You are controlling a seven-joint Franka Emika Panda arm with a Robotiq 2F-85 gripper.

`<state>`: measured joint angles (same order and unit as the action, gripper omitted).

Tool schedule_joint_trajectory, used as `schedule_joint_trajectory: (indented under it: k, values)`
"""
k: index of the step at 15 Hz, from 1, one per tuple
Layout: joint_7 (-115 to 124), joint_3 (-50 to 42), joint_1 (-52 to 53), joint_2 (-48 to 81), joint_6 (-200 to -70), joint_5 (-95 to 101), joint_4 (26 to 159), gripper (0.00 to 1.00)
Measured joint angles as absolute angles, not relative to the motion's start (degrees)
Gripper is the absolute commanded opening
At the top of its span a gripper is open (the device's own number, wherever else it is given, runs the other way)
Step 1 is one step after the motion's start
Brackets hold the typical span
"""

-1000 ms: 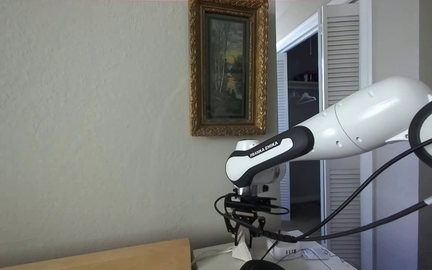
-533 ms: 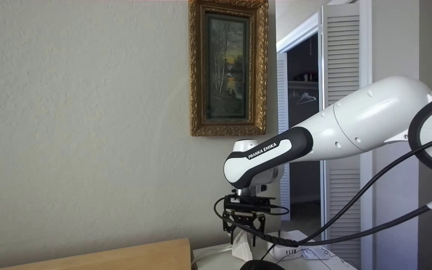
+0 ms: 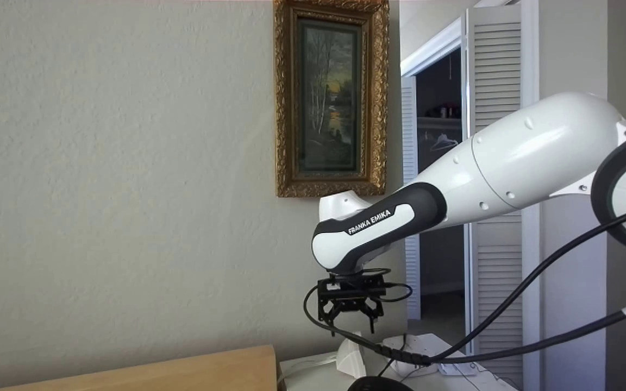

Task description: Press down on the white device on the left side of the nightstand.

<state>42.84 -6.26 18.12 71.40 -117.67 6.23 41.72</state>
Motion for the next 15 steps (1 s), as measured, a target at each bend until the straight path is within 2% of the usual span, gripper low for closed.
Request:
schedule_joint_trajectory:
  k: [7, 15]
  values:
    - [41.47, -11.01, 21.53, 68.09, -116.22, 8.58, 41.92, 1.00]
    - [35.17, -11.36, 22.10, 58.51, -101.49, 8.55, 45.30, 1.00]
